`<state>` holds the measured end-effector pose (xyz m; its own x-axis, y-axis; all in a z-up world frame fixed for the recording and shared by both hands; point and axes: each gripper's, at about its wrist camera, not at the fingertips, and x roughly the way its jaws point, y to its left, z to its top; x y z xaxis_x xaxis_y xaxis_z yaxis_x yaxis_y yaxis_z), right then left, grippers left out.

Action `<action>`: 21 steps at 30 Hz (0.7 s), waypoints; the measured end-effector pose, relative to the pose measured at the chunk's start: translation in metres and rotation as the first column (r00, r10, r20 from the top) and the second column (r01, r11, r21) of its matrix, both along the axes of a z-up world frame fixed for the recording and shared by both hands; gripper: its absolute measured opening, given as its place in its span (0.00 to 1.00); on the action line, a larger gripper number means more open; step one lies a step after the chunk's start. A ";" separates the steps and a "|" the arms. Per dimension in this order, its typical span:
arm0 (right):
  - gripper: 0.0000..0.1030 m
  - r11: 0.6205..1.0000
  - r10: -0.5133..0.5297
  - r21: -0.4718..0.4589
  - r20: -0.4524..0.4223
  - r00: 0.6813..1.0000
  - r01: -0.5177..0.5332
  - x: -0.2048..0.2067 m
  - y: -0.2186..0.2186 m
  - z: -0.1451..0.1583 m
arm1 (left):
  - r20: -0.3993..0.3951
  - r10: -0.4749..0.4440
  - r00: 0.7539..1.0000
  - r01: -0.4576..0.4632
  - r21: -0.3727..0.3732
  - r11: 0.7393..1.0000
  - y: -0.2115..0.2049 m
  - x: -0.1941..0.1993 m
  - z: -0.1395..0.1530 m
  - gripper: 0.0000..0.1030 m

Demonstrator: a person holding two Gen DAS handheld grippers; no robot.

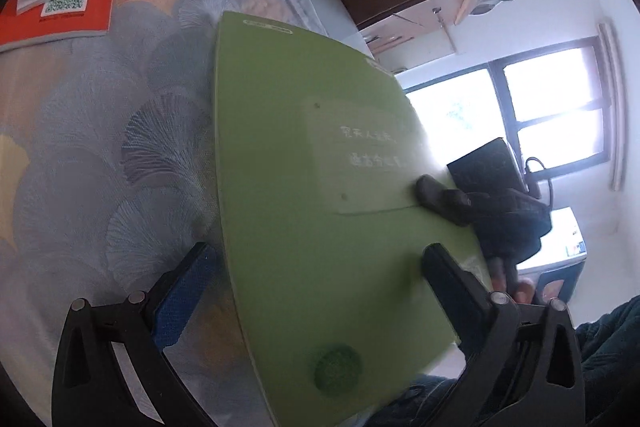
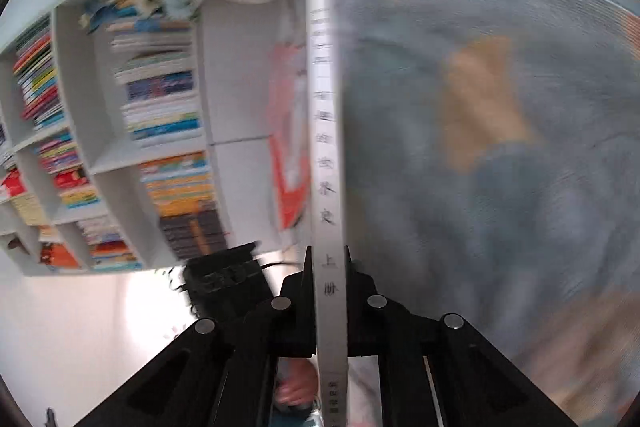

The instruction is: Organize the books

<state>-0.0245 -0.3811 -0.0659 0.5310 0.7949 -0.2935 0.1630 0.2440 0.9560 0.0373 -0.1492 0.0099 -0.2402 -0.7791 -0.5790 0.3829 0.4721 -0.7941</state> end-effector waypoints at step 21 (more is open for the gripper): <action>0.12 0.999 0.032 -0.016 0.024 0.999 -0.031 -0.029 0.038 0.148 | 0.115 0.450 0.886 -0.436 -0.129 0.891 0.118 -0.064 0.092 0.35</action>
